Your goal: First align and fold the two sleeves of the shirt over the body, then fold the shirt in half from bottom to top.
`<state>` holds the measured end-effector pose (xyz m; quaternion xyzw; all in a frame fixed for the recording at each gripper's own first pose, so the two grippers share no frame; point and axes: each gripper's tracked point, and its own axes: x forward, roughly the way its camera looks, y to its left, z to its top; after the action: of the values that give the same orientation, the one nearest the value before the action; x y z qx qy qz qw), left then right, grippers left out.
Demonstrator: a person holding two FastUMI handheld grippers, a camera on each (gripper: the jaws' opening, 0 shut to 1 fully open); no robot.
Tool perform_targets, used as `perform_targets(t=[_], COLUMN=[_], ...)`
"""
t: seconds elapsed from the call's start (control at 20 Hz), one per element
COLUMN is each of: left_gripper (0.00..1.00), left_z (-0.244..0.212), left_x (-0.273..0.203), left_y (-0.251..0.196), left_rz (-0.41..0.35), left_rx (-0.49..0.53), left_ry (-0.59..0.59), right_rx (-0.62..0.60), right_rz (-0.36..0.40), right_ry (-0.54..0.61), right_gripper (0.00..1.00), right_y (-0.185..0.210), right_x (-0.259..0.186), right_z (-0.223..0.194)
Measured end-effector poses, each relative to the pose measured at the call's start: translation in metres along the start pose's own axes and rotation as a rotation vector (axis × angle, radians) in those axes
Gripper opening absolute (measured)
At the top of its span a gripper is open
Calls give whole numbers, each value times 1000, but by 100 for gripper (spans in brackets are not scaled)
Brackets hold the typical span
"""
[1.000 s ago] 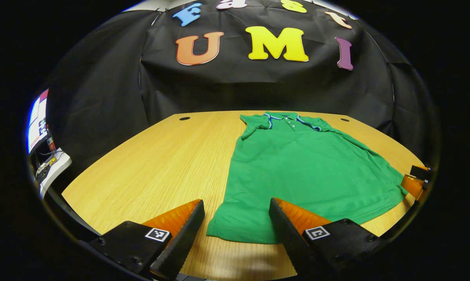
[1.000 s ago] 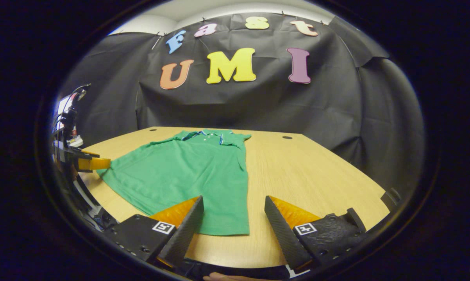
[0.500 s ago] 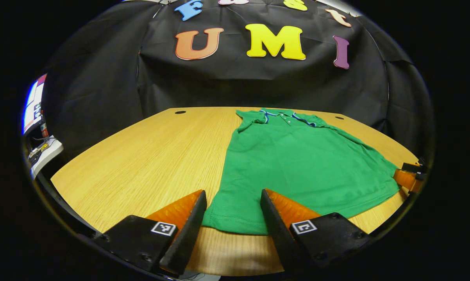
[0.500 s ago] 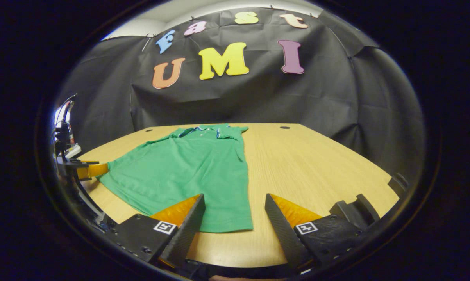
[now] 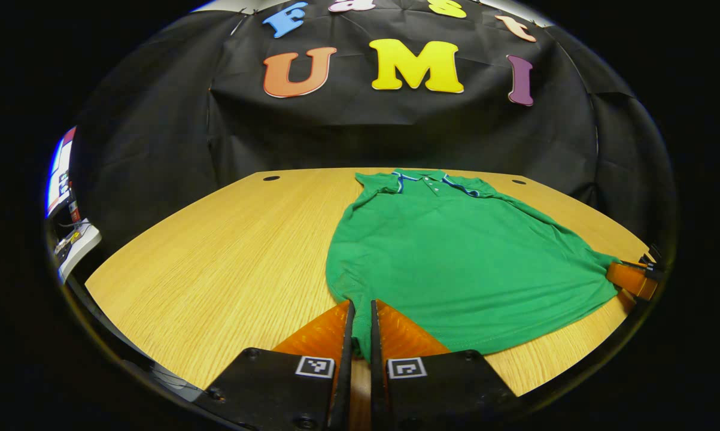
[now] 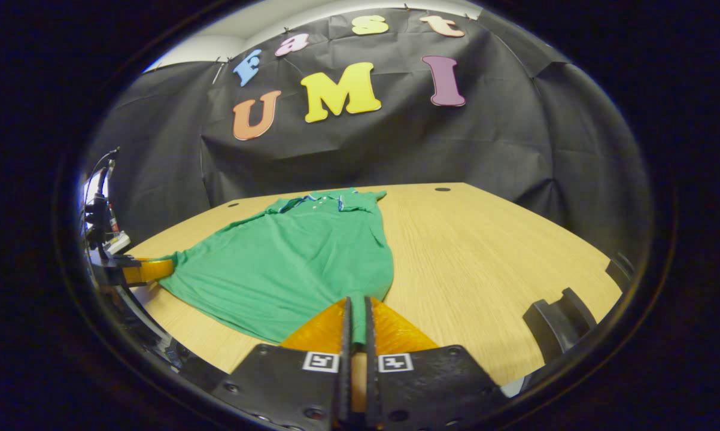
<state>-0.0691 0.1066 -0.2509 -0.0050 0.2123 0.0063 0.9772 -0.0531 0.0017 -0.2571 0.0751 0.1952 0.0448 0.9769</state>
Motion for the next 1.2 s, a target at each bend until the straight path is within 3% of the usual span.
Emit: perform_targets(t=[0.1,0.35,0.6,0.85,1.05,1.2], left_gripper=[13,12,12,11,12,11], left_z=[4,47,97,180,226,247], left_x=[0,-7,-13,19,72,127], left_y=[5,1,-14,-1,25,32], left_rz=[8,37,18,51,130,152], left_rx=[-14,30,12,-24,-124,-114], left_ry=[2,-94,-191,-341,-389,-421], right_rx=[-38,-96,-165,-157,-147,-199], right_rz=[2,25,-53,-19,-31,-73], right_ry=[-5,-106,-244,-305,-334,-421], right_gripper=[0,0,0,0,0,0], right_y=[0,1,-9,4,12,17], right_x=[0,-11,-9,42,106,162], right_z=[5,42,105,179,229,264])
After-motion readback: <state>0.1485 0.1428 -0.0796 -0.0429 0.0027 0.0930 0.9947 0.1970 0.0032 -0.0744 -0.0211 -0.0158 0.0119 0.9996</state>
